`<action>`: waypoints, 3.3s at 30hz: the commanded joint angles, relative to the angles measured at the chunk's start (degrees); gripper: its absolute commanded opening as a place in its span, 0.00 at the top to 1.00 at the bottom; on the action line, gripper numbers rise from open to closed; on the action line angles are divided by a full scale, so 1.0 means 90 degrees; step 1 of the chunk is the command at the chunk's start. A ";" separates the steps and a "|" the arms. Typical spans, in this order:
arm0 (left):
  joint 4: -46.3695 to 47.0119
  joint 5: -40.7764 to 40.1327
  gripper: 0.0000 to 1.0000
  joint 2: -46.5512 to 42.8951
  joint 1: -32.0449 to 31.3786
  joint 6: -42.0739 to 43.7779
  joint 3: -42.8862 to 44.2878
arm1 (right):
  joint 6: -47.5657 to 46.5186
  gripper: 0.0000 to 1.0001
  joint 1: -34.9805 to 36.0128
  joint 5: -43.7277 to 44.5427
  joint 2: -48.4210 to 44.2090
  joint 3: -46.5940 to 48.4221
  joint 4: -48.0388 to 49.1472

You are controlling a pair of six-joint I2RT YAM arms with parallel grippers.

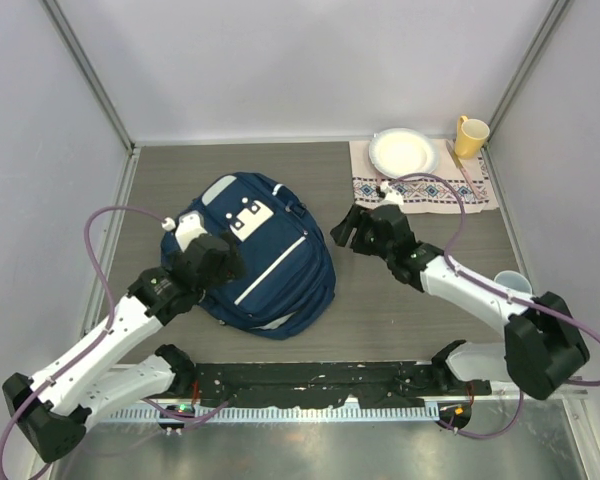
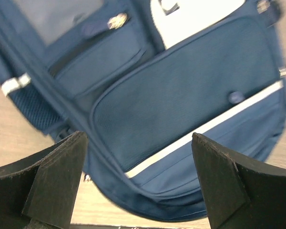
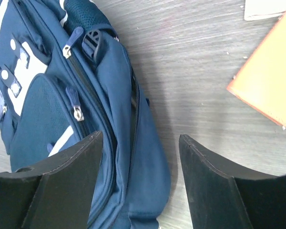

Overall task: Pack the student bag
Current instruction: Place the book in the student bag, then adjust the student bag at the center of the board.

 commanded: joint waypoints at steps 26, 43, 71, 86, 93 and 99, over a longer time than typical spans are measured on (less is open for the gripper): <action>0.2240 0.0608 0.13 -0.1570 0.0457 -0.2428 -0.3570 | 0.0576 0.90 -0.0762 -0.3690 0.2680 0.0615 0.2360; 0.2966 0.3843 0.05 0.1479 0.3720 0.0962 -0.1042 | 0.0489 0.52 -0.0029 -0.1904 0.0688 -0.0715 0.1464; -0.0512 0.3813 0.23 -0.1743 0.1904 -0.1576 -0.1626 | 0.0732 0.40 -0.0244 -0.2430 -0.0006 -0.0539 0.0358; 0.0393 0.4017 0.35 -0.1383 0.1894 -0.1576 -0.2554 | 0.0791 0.40 -0.0244 -0.2244 -0.0094 -0.0568 0.0212; 0.0805 0.4047 0.55 -0.1286 0.1894 -0.1781 -0.2506 | 0.0742 0.40 -0.0244 -0.2225 -0.0045 -0.0548 0.0182; 0.0990 0.4125 0.76 -0.1149 0.1894 -0.1762 -0.2574 | 0.0723 0.40 -0.0244 -0.2264 0.0063 -0.0509 0.0173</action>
